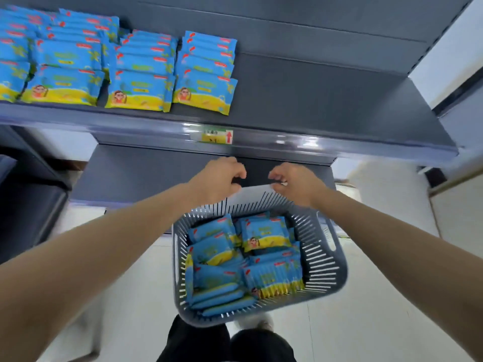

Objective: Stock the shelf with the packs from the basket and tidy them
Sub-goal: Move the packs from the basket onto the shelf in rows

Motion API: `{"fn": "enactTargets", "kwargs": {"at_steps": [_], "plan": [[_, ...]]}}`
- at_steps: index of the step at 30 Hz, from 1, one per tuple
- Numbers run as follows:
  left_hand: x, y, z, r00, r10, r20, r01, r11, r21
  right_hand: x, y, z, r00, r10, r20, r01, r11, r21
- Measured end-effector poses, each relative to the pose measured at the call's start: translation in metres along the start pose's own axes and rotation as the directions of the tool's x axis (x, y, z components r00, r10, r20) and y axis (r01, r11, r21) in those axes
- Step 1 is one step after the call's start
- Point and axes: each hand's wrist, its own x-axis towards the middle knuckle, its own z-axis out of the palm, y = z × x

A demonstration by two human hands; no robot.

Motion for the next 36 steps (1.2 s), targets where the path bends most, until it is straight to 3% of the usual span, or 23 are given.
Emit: {"fn": "enactTargets", "kwargs": {"at_steps": [7,14,20,24,28,31,33,36], "plan": [[-0.030,0.025,0.101,0.904,-0.182,0.386,0.237,0.966,-0.100,-0.025,0.035,0.063,0.908,0.030,0.417,0.028,0.991,-0.134],[-0.035,0.059,0.158,0.793,-0.231,0.563,0.270,0.963,0.014,-0.021,0.054,0.100,0.883,0.036,0.468,0.047,0.985,-0.166],[-0.035,0.064,0.185,0.792,-0.257,0.553,0.248,0.964,0.092,-0.006,0.063,0.111,0.875,0.016,0.484,0.041,0.994,-0.106],[-0.037,0.058,0.181,0.802,-0.232,0.550,0.268,0.963,0.015,0.002,0.063,0.122,0.833,0.049,0.552,0.005,0.995,-0.097],[-0.042,0.040,0.164,0.848,-0.299,0.439,0.382,0.917,-0.113,0.014,0.062,0.139,0.791,0.038,0.610,0.024,0.995,-0.094],[-0.046,0.024,0.142,0.866,-0.354,0.352,0.432,0.886,-0.171,0.024,0.065,0.157,0.824,0.030,0.566,0.093,0.978,-0.187],[-0.048,0.016,0.126,0.874,-0.374,0.310,0.444,0.873,-0.200,0.024,0.063,0.159,0.844,0.082,0.530,0.061,0.967,-0.247],[-0.051,0.009,0.107,0.880,-0.401,0.253,0.451,0.874,-0.183,0.021,0.058,0.150,0.850,0.072,0.522,0.028,0.983,-0.182]]}}
